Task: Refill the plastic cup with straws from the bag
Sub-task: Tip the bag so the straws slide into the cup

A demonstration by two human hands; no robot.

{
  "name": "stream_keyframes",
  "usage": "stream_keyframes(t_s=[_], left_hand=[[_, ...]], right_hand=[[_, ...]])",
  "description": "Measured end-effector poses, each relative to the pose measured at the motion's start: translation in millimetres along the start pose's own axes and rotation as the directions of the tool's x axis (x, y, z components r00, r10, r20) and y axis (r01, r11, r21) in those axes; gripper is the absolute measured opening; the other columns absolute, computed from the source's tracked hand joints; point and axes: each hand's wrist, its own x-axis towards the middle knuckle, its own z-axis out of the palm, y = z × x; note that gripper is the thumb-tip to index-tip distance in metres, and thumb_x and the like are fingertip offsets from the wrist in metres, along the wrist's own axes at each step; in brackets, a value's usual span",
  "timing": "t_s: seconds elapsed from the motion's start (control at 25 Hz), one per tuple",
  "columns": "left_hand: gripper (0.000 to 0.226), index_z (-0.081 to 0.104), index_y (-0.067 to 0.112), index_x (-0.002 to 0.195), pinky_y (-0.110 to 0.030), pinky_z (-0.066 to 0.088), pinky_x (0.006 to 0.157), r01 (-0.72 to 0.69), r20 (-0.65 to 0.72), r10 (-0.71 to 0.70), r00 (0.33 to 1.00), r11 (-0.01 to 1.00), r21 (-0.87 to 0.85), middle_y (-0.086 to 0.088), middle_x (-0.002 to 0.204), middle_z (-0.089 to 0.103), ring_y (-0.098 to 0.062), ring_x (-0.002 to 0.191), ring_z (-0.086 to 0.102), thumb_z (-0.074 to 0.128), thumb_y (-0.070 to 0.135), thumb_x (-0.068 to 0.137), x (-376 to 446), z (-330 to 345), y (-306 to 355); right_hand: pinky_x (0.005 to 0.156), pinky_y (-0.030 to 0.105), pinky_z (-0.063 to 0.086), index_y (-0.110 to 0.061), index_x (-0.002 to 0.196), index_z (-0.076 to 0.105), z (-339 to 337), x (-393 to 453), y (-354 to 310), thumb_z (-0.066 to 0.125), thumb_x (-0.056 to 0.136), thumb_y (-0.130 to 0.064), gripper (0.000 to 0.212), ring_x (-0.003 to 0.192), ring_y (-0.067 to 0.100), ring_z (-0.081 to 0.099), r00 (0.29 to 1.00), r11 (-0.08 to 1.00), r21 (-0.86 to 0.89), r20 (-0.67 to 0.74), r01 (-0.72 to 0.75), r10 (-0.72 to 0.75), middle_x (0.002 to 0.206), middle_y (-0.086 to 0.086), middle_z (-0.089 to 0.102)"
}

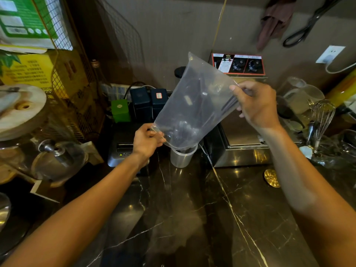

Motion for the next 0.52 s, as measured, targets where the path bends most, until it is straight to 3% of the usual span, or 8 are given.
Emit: stream_keyframes(t_s=[0.16,0.4,0.52], left_hand=[[0.026,0.059,0.012,0.121,-0.024,0.064,0.071,-0.023,-0.013,0.023,1.0,1.0,-0.003,-0.009,0.102,0.073,-0.026,0.094,0.076,0.065,0.004,0.097,-2,-1,2],[0.029,0.057,0.01,0.126,-0.025,0.064,0.072,-0.081,0.03,0.08,0.996,0.997,0.013,-0.011,0.103,0.075,-0.02,0.087,0.078,0.065,0.01,0.099,-4,-2,4],[0.031,0.057,0.008,0.129,-0.025,0.064,0.073,-0.071,0.027,0.071,0.997,0.997,0.022,-0.01,0.102,0.075,-0.018,0.086,0.077,0.064,0.011,0.099,-5,-5,5]], right_hand=[[0.065,0.055,0.06,-0.026,0.084,0.076,-4,5,-12,0.065,0.096,-0.038,0.02,0.065,0.031,0.071,0.999,0.999,-0.025,0.0,0.042,-0.042,0.066,-0.003,0.067],[0.067,0.048,0.058,-0.007,0.084,0.076,-8,16,-26,0.066,0.097,-0.028,0.027,0.064,0.02,0.061,0.996,0.996,-0.012,-0.012,0.089,-0.09,0.071,0.004,0.065],[0.066,0.05,0.057,-0.003,0.082,0.075,-9,15,-26,0.066,0.098,-0.028,0.03,0.063,0.033,0.064,0.997,0.996,-0.038,-0.001,0.078,-0.078,0.071,0.012,0.067]])
